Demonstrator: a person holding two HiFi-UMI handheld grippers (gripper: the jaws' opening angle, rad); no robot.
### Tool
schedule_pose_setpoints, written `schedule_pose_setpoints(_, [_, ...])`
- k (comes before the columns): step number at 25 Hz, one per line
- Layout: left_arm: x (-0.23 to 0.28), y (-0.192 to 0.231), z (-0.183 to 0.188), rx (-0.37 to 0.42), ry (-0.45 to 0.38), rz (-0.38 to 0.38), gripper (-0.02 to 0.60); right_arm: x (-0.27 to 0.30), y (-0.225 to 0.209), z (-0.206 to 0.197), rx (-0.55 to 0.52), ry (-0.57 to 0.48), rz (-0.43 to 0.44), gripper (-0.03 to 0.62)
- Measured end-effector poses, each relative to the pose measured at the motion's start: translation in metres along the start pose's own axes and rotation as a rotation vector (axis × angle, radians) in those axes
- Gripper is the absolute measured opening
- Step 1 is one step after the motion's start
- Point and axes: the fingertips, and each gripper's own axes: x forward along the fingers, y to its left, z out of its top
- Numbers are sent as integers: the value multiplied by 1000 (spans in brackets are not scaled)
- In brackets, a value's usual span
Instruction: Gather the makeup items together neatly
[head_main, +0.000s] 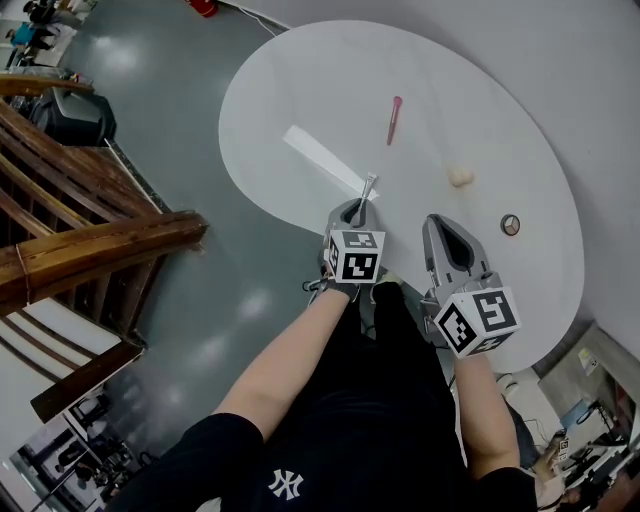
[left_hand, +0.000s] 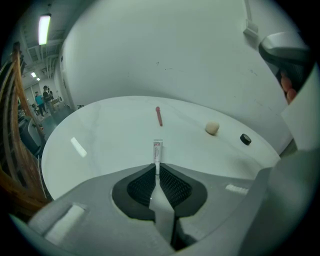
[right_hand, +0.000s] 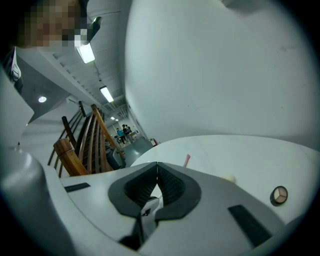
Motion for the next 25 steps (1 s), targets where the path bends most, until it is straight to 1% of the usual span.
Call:
schedule_pose_setpoints(7, [12, 13, 3, -12, 23, -17, 31, 16, 0, 2, 13, 12, -28, 14])
schedule_pose_setpoints(14, [19, 12, -1, -23, 39, -51, 34, 28, -5, 1, 27, 21, -35, 14])
schedule_pose_setpoints(18, [15, 14, -2, -30, 43, -62, 80, 35, -5, 5, 37, 20, -32, 14])
schedule_pose_setpoints(21, [9, 17, 8, -29, 21, -56, 81, 40, -5, 8, 43, 15, -28, 14])
schedule_pose_setpoints(25, [6, 15, 39, -20, -29, -67, 81, 42, -6, 13, 45, 6, -34, 14])
